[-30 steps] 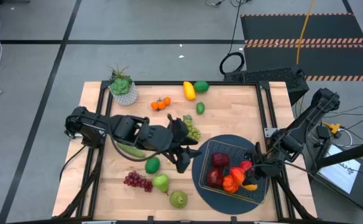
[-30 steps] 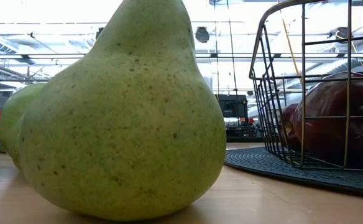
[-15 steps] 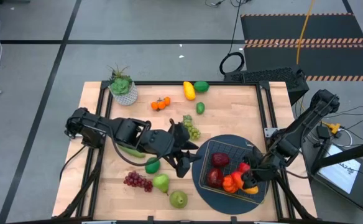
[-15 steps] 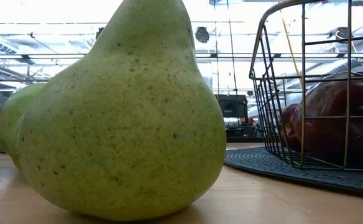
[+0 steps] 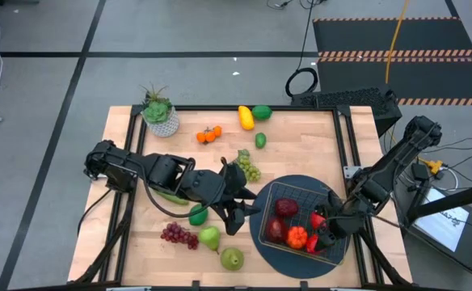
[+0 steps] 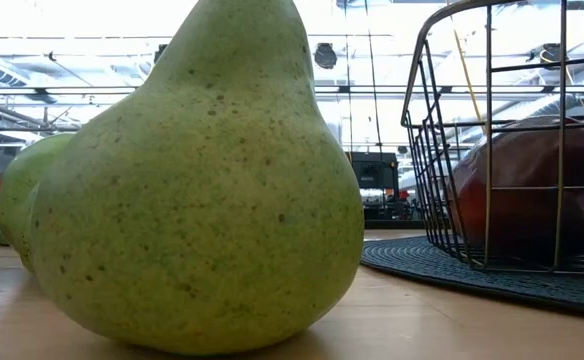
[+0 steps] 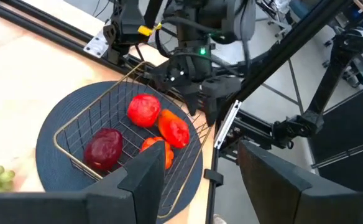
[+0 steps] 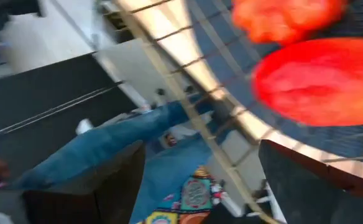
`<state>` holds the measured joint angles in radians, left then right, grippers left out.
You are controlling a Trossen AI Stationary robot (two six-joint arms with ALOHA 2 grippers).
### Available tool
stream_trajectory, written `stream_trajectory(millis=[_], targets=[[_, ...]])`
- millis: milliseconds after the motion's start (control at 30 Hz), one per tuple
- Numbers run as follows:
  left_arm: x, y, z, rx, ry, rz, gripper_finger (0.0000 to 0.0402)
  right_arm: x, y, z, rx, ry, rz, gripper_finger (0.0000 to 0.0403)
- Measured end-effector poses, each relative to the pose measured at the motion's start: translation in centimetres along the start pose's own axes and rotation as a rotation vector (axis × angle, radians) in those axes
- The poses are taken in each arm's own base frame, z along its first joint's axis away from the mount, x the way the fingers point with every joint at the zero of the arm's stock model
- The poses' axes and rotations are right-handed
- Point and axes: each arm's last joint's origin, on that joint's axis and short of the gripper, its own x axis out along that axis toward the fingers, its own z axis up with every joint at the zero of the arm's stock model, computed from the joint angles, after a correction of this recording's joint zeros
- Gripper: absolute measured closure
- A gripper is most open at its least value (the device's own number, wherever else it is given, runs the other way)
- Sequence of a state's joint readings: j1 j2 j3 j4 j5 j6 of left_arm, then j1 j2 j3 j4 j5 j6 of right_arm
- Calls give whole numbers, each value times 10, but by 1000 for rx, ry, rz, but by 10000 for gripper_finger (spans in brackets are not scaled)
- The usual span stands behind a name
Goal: Build produce basket
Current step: Put the bottom pear into the gold wire basket
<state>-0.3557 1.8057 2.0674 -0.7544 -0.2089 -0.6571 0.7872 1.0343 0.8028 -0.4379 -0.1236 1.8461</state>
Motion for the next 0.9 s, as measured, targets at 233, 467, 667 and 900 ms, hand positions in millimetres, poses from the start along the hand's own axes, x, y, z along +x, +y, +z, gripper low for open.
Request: stream_trajectory(millis=[233, 467, 667, 900], targets=[[-1, -2, -2, 2, 9, -2, 199, -12, 17, -1, -44, -101, 238, 105], [-1, 1, -7, 16, 55, 35, 199, -23, 32, -1, -173, -293, 434, 105], [1, 17, -4, 14, 93, 112, 199, -27, 38, 1, -263, -460, 500, 105], [4, 37, 7, -46, 86, 174, 199, -39, 39, 7, -342, -610, 502, 106]])
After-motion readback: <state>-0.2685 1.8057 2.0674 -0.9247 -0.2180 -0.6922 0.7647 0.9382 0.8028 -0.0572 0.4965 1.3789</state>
